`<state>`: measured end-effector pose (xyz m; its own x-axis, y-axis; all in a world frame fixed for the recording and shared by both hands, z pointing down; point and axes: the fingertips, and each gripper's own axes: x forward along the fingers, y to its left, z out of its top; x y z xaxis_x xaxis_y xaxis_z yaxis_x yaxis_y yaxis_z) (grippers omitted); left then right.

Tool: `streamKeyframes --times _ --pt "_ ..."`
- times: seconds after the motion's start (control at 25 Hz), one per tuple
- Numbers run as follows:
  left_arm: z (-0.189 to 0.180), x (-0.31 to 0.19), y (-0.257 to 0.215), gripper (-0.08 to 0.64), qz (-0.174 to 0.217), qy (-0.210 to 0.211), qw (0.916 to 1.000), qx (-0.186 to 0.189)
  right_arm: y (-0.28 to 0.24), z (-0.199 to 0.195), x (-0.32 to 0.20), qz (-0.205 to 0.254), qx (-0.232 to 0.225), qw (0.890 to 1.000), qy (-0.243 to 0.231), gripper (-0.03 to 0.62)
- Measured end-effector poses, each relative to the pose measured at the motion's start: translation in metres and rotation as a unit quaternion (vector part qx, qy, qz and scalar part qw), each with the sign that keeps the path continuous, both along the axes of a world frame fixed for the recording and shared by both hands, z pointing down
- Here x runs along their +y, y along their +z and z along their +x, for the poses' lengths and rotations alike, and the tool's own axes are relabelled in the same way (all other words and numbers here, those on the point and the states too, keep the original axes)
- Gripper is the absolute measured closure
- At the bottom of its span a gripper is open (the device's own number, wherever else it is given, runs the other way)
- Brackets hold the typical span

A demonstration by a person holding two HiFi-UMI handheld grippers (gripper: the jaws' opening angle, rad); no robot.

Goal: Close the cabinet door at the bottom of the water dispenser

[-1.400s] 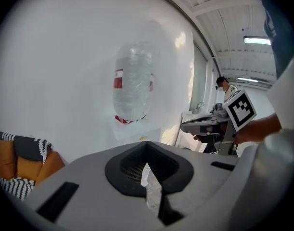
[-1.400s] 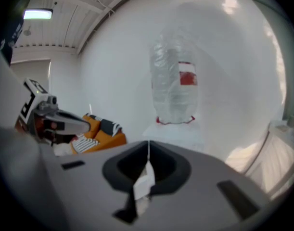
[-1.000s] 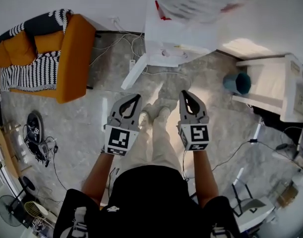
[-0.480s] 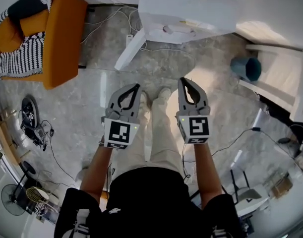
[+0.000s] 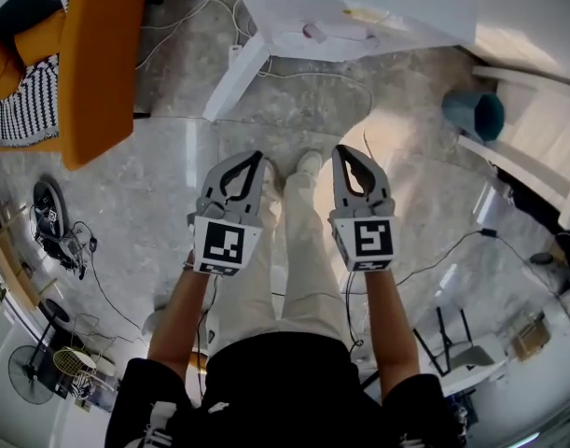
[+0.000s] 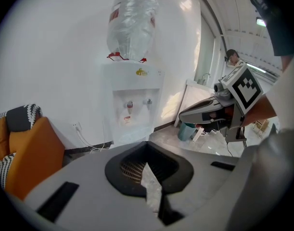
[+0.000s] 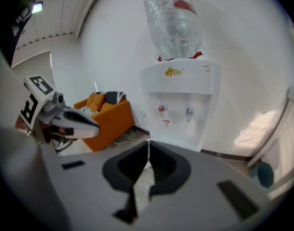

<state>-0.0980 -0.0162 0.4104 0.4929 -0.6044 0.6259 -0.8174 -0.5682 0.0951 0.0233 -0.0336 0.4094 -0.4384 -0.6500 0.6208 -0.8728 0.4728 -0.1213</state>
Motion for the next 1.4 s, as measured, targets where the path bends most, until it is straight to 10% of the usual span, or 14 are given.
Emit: streamKeyframes --times 1.4 --pt "-0.036 0.024 0.176 0.549 -0.107 -0.037 0.9936 0.0 0.162 -0.038 0.026 -0.1 0.016 0.993 -0.067 0.557"
